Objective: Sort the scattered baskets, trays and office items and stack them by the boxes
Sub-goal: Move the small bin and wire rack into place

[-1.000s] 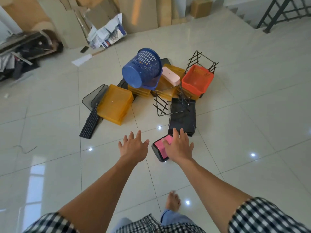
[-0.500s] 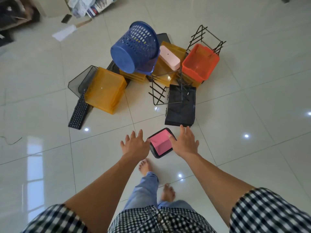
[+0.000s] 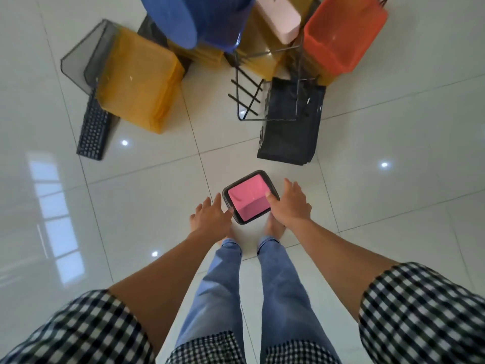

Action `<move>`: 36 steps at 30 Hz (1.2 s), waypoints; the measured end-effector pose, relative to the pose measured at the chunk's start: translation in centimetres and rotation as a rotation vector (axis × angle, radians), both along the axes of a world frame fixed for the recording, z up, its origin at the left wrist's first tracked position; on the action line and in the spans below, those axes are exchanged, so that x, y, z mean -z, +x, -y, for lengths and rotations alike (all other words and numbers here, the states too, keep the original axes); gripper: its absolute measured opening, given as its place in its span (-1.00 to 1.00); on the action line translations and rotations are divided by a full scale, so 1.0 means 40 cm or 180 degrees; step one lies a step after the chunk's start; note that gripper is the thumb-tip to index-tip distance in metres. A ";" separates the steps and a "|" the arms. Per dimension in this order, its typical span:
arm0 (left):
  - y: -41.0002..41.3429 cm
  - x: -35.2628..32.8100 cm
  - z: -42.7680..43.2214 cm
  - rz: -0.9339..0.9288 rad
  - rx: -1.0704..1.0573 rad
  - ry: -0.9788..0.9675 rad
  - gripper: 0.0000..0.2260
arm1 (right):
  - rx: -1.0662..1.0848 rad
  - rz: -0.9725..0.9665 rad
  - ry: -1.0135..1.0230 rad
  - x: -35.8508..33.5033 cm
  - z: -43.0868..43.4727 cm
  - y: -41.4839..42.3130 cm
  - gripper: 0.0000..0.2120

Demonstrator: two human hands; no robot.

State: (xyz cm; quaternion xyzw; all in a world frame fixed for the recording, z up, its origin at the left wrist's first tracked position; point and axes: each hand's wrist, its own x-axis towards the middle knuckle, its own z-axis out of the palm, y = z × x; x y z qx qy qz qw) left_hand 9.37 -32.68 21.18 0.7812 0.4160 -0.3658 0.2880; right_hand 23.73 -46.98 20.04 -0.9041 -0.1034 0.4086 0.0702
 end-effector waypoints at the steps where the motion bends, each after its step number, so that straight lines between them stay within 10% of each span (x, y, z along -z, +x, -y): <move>1: 0.003 0.031 0.004 -0.0028 -0.0097 -0.0038 -0.42 | -0.0047 -0.0050 -0.0025 0.031 -0.002 0.012 -0.28; 22: 0.039 0.636 0.087 0.0130 -0.3634 -0.1284 -0.13 | 0.0375 -0.0879 -0.0286 0.638 -0.038 0.141 -0.25; 36: 0.051 0.677 0.070 0.0038 -0.4099 -0.1350 -0.07 | 0.0687 -0.1225 -0.0111 0.695 -0.033 0.139 -0.38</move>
